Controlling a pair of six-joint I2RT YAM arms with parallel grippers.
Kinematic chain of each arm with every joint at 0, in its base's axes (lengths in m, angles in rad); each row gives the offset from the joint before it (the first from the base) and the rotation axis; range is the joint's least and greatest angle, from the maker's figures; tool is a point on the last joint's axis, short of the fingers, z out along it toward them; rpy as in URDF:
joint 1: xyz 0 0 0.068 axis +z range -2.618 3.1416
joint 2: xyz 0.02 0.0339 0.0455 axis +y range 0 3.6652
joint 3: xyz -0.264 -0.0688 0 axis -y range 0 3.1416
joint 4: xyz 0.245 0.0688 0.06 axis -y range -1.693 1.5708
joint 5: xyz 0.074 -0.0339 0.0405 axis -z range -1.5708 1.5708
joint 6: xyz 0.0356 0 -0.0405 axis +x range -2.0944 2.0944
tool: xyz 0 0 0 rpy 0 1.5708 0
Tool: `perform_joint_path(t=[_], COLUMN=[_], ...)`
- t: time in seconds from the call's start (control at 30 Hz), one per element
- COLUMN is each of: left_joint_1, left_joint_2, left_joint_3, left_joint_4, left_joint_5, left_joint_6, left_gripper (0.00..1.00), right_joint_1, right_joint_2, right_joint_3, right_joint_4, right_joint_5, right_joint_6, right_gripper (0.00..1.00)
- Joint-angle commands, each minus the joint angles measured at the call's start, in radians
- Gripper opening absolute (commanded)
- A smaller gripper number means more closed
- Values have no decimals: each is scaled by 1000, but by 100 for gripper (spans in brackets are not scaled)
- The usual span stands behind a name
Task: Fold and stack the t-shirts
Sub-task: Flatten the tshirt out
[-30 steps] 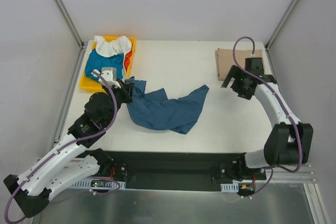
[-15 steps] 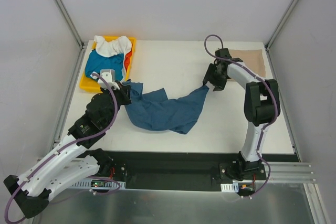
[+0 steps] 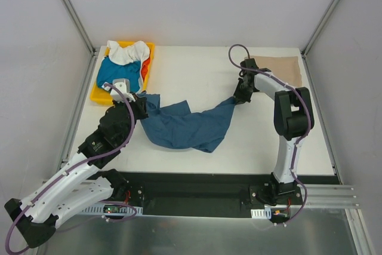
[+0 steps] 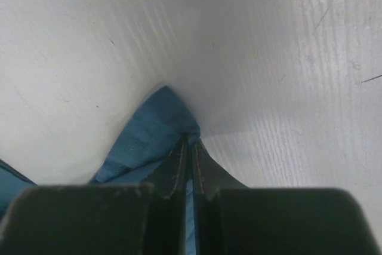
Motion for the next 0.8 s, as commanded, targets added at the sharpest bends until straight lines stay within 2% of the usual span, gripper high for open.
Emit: perform_joint_path(t=[0.0,0.23,0.47,0.77], left_joint_1=[6,6,6,6], left_joint_2=[-13,-94,-150,-240], left_joint_3=[44,98,186,318], left_joint_4=[-1,-3,-4,-3], left_joint_5=[-62,-106,9,246], left_joint_6=[1,41,60,29], left_gripper=[0,0,0,0], right_joint_1=[13,15,15,15], right_joint_2=[-67,-381,-797,-1148], right_joint_3=[31,2,-9,91], right_joint_4=[9,3,-24,-83], right_joint_5=[36,176,305,429], right_joint_6=[-42,-134,-200,-286], right_gripper=[1,1,1,1])
